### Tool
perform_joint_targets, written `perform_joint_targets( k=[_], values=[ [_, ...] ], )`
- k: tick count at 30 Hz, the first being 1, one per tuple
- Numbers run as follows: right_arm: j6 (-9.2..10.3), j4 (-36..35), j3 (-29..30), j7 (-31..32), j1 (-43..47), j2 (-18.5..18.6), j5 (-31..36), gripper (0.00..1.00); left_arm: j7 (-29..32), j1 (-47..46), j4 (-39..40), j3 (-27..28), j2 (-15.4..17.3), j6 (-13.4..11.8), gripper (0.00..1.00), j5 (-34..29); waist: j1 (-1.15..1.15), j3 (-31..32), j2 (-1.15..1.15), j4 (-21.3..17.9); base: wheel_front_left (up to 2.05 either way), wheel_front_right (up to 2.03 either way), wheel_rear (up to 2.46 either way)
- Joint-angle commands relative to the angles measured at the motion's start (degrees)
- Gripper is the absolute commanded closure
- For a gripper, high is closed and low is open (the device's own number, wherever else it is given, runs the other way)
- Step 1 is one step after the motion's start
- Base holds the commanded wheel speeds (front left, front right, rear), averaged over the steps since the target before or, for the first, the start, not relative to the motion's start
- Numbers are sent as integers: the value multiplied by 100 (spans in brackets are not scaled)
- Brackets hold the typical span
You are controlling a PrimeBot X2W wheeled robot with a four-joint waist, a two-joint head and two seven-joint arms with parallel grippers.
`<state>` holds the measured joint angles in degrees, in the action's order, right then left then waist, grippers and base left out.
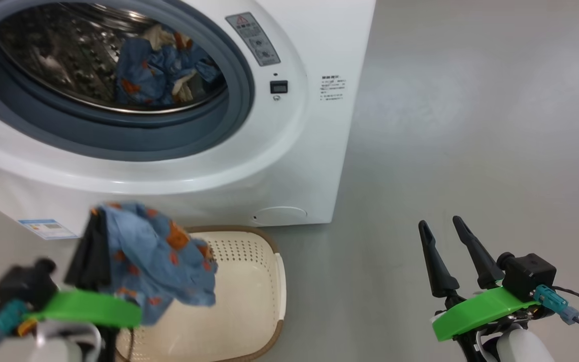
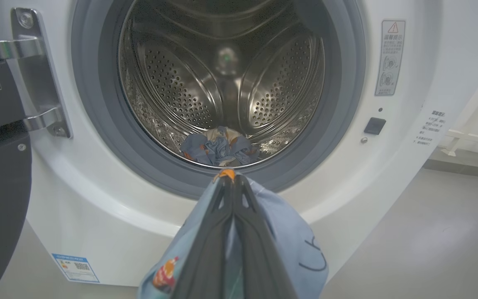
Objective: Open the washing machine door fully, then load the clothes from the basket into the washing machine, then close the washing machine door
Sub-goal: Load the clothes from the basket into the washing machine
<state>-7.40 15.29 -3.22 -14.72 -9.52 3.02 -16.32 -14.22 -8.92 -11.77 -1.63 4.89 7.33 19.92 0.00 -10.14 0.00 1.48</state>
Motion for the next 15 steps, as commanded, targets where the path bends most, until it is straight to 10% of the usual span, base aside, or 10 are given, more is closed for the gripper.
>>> perform_joint_targets(
  k=[1, 15],
  values=[
    [-9, -173, -141, -28, -188, -14, 28, 0, -78, -577, 221, 256, 291, 15, 100, 132, 0, -219, 0, -155, 0, 0, 0],
    [-9, -386, -139, -28, -421, -14, 6, 0, -78, -2322, -205, 395, 1122, 15, 100, 552, 0, -1143, 0, -718, 0, 0, 0]
  ],
)
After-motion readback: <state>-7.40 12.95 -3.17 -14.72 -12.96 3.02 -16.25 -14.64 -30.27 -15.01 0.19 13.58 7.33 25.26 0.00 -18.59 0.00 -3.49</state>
